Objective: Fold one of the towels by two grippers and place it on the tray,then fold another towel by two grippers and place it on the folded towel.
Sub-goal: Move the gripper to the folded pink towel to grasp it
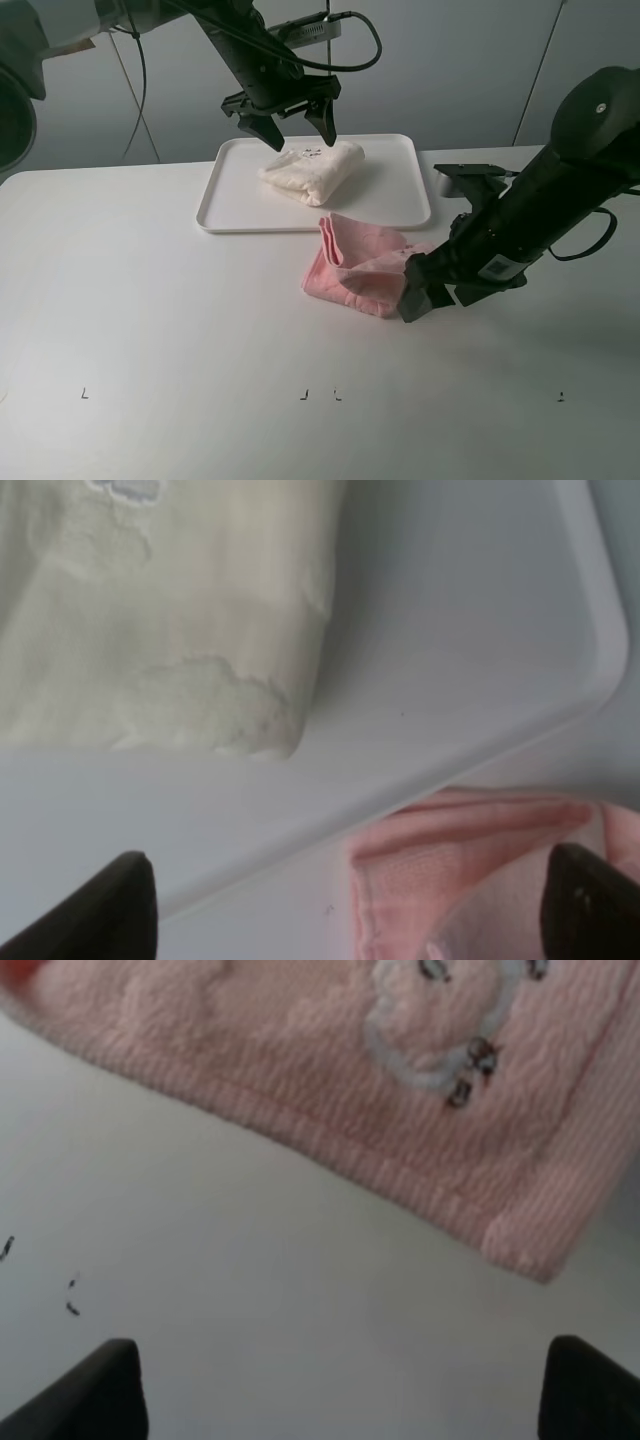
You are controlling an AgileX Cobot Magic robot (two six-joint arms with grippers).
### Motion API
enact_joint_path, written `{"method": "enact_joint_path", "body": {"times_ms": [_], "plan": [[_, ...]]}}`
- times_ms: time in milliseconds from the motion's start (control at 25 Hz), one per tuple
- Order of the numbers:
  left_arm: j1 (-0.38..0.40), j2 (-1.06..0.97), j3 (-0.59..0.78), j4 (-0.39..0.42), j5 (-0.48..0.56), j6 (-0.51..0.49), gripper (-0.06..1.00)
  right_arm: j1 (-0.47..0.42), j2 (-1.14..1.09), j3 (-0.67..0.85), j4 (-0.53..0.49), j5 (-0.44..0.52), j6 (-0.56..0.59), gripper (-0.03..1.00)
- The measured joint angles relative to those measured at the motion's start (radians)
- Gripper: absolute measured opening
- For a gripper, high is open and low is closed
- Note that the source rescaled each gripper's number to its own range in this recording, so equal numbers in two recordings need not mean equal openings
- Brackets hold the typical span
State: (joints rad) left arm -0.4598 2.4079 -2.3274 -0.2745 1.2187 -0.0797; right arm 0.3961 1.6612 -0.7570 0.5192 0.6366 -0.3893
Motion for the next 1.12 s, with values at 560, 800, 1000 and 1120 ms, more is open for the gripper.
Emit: {"method": "enact_joint_path", "body": {"times_ms": [560, 800, 1000, 1120], "plan": [[0.000, 0.000, 0.000, -0.017, 0.000, 0.002, 0.99, 0.000, 0.111, -0.018, 0.051, -0.281, -0.023, 0.82], [0.000, 0.000, 0.000, -0.018, 0.000, 0.012, 0.99, 0.002, 0.111, -0.105, 0.253, -0.294, -0.140, 0.77], [0.000, 0.000, 0.000, -0.018, 0.000, 0.012, 0.99, 0.002, 0.178, -0.130, 0.529, -0.272, -0.322, 0.77], [0.000, 0.000, 0.000, -0.018, 0.000, 0.014, 0.99, 0.002, 0.243, -0.132, 0.685, -0.243, -0.430, 0.77]]}}
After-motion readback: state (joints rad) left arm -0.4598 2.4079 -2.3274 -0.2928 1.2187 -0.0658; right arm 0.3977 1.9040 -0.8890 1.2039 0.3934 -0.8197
